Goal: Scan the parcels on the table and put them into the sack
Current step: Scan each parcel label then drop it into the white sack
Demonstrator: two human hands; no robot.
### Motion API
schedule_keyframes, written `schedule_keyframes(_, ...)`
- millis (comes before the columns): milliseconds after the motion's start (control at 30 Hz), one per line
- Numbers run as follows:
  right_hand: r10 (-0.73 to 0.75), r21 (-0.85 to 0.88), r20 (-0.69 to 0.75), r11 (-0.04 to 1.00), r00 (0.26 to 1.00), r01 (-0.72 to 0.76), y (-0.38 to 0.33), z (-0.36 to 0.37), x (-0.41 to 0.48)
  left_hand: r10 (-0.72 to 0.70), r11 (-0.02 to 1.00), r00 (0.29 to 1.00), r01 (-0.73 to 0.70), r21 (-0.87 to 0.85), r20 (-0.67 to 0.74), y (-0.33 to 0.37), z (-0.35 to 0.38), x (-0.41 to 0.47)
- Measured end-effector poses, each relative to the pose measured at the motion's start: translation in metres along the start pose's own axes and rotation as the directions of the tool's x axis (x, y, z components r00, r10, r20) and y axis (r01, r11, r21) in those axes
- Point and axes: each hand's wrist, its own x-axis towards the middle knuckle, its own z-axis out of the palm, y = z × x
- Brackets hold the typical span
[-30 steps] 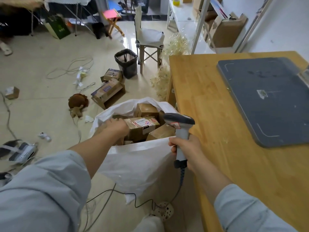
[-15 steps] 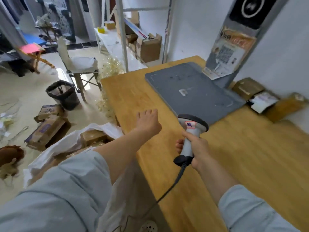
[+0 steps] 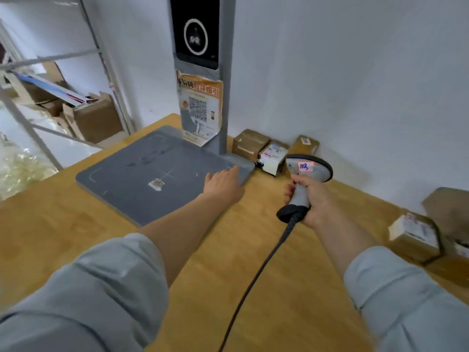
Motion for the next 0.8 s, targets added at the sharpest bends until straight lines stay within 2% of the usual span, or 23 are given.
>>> schedule_keyframes(133, 0.003, 0.047, 0.018, 0.999, 1.0, -0.004, -0.029, 0.003, 0.053, -0.01, 1.0, 1.0, 0.01, -0.008, 0.021, 0.02, 0.008, 0.066)
schedule_keyframes(400, -0.083, -0.185, -0.095, 0.981, 0.992, 0.064, -0.029, -0.009, 0.16, -0.126, 0.987, 0.992, 0.122, -0.108, -0.028, 0.03, 0.042, 0.217)
schedule_keyframes(533, -0.105, -0.181, -0.109, 0.98, 0.988, 0.084, -0.024, -0.024, 0.196, -0.219, 0.968, 0.975, 0.212, -0.135, -0.041, 0.032, 0.058, 0.281)
schedule_keyframes(633, -0.152, -0.193, -0.069, 0.972, 0.986, 0.136, -0.017, -0.034, 0.213, -0.253, 0.966, 0.965, 0.248, -0.074, -0.067, 0.033, 0.068, 0.316)
schedule_keyframes(800, -0.205, -0.214, 0.012, 0.956, 0.979, 0.203, -0.009, -0.046, 0.233, -0.265, 0.963, 0.964, 0.264, -0.046, -0.018, 0.023, 0.077, 0.352)
